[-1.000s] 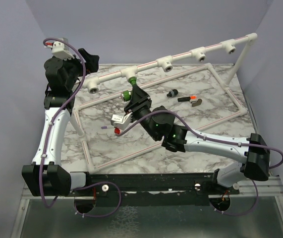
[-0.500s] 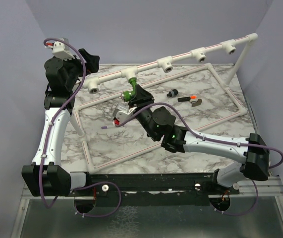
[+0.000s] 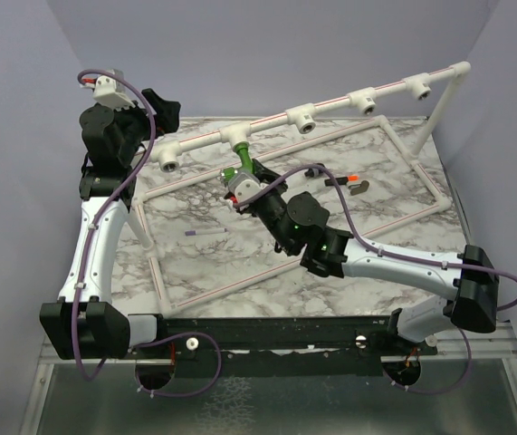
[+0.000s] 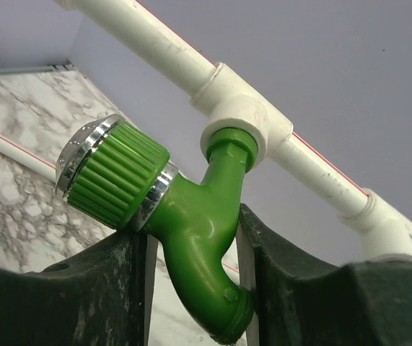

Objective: Install the water faucets

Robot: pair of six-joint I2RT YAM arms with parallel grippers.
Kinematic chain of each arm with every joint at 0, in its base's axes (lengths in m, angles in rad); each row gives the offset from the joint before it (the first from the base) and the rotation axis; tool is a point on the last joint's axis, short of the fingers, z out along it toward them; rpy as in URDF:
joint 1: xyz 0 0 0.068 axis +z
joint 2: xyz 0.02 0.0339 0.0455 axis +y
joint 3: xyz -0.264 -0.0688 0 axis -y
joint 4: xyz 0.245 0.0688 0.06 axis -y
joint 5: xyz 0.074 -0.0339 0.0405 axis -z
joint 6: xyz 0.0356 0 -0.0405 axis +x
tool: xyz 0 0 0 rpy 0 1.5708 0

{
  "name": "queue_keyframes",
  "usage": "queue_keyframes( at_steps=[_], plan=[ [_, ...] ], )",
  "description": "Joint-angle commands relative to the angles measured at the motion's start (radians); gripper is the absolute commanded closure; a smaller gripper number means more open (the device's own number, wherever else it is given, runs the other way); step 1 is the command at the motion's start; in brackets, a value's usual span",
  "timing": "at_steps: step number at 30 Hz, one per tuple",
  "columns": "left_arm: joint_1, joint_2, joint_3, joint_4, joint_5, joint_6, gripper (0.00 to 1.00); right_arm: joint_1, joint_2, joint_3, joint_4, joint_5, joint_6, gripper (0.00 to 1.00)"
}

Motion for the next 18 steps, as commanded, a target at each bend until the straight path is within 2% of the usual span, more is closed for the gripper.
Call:
queue_keyframes(
  at_steps=[1, 7, 8, 12, 18],
  plan=[
    [0.001, 0.066, -0.085, -0.188, 0.020, -0.007, 0.01, 0.024, -0.037, 0.012, 0.277, -0.116, 0.377, 0.99],
    [0.001, 0.069, -0.085, -0.188, 0.020, -0.007, 0.01, 0.024, -0.047, 0.029, 0.171, -0.123, 0.348, 0.99],
    [0.001, 0.069, -0.087, -0.188, 0.020, -0.007, 0.01, 0.024, -0.050, 0.039, 0.145, -0.121, 0.341, 0.96],
    [0.001, 0.069, -0.087, -0.187, 0.019, -0.007, 0.01, 0.024, -0.066, 0.047, 0.072, -0.117, 0.298, 0.68],
    [0.001, 0.070, -0.087, -0.187, 0.018, -0.007, 0.01, 0.024, -0.088, 0.059, -0.039, -0.095, 0.224, 0.50]
  ],
)
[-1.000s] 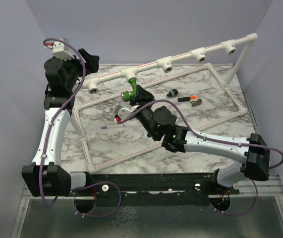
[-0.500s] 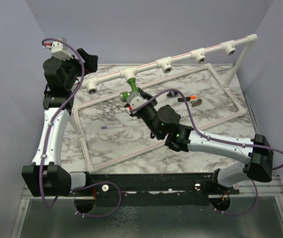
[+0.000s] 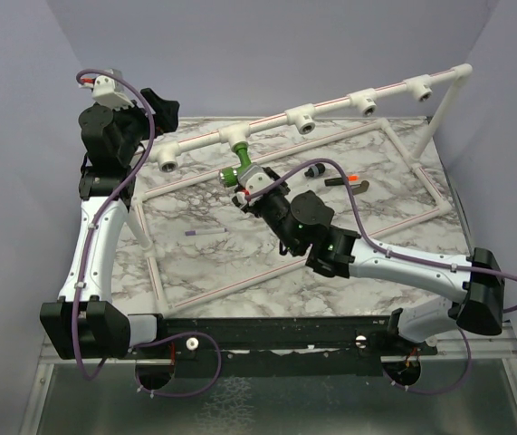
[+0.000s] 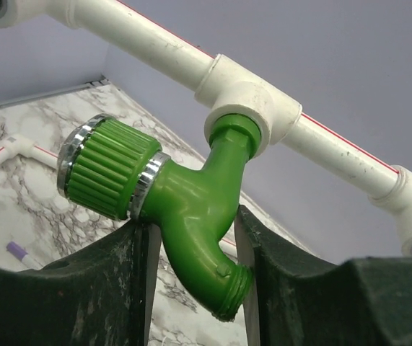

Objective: Install the water faucets

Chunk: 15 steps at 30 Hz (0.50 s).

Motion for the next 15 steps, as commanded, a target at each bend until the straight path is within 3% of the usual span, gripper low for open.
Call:
queue_keyframes(
  at_steps=[1, 9, 15],
  plan=[
    [-0.009, 0.070, -0.087, -0.190, 0.020, -0.007, 0.01, 0.028, -0.052, 0.065, 0.012, -0.077, -0.005, 0.48],
    [-0.013, 0.073, -0.088, -0.190, 0.016, -0.006, 0.01, 0.028, -0.084, 0.108, -0.134, -0.066, -0.088, 0.27],
    [-0.013, 0.070, -0.087, -0.191, 0.009, 0.001, 0.01, 0.028, -0.124, 0.139, -0.277, -0.065, -0.117, 0.18]
  ],
)
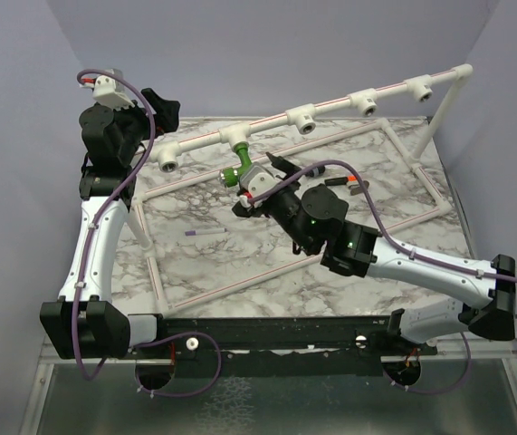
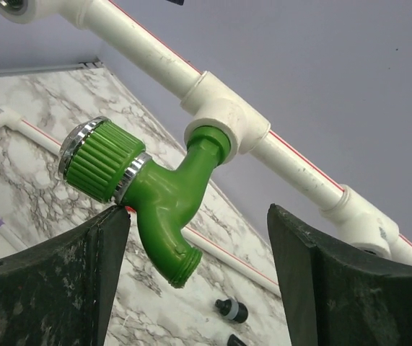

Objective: Install the water faucets

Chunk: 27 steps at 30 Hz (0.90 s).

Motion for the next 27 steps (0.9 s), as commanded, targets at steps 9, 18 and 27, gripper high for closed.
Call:
queue_keyframes(
  at_steps=[9, 18, 27],
  plan=[
    [-0.017, 0.056, -0.084, -0.190, 0.007, 0.008, 0.01, 0.014, -0.178, 0.038, -0.336, -0.070, 0.060, 0.11],
    [-0.017, 0.099, -0.016, -0.212, 0.039, 0.012, 0.01, 0.013, -0.391, -0.152, -0.413, -0.005, 0.232, 0.10],
    [-0.017, 0.124, 0.094, -0.263, 0.048, -0.015, 0.01, 0.013, -0.535, -0.405, -0.354, 0.130, 0.292, 0.03]
  ],
)
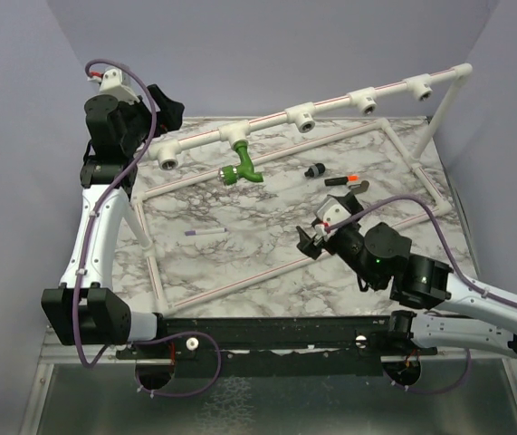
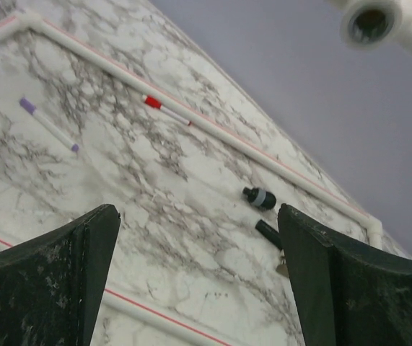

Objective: Install the water faucets

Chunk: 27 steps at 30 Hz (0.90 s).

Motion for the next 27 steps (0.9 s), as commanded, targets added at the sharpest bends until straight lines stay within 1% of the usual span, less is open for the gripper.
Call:
queue_keyframes(
  at_steps=[1, 6, 9, 11, 13, 16, 18, 21, 27],
  plan=[
    [-0.009, 0.075, 0.029, -0.152, 0.042, -0.021, 0.01, 0.005, -0.048, -0.117, 0.029, 0.111, 0.049, 0.01],
    [-0.009, 0.091, 0.146, -0.184, 0.097, -0.061, 0.01, -0.010, -0.051, -0.228, 0.093, 0.155, 0.065, 0.00],
    [-0.009, 0.095, 0.211, -0.210, 0.133, -0.083, 0.01, -0.053, -0.048, -0.281, 0.150, 0.165, 0.089, 0.00],
    [-0.009, 0.092, 0.246, -0.225, 0.156, -0.089, 0.01, -0.093, -0.046, -0.322, 0.231, 0.159, 0.097, 0.00],
    [-0.009, 0.086, 0.273, -0.235, 0.177, -0.091, 0.01, -0.150, -0.035, -0.345, 0.267, 0.124, 0.123, 0.00],
    [-0.009, 0.074, 0.320, -0.257, 0.207, -0.088, 0.01, -0.279, 0.003, -0.361, 0.298, 0.010, 0.194, 0.00],
    [-0.009, 0.065, 0.341, -0.266, 0.228, -0.084, 0.01, -0.349, 0.034, -0.373, 0.350, 0.021, 0.242, 0.00],
    [-0.009, 0.042, 0.354, -0.269, 0.255, -0.092, 0.01, -0.430, 0.063, -0.402, 0.440, 0.039, 0.257, 0.00],
    [-0.009, -0.028, 0.321, -0.257, 0.314, -0.142, 0.01, -0.613, 0.130, -0.421, 0.481, -0.008, 0.343, 0.00]
  ],
)
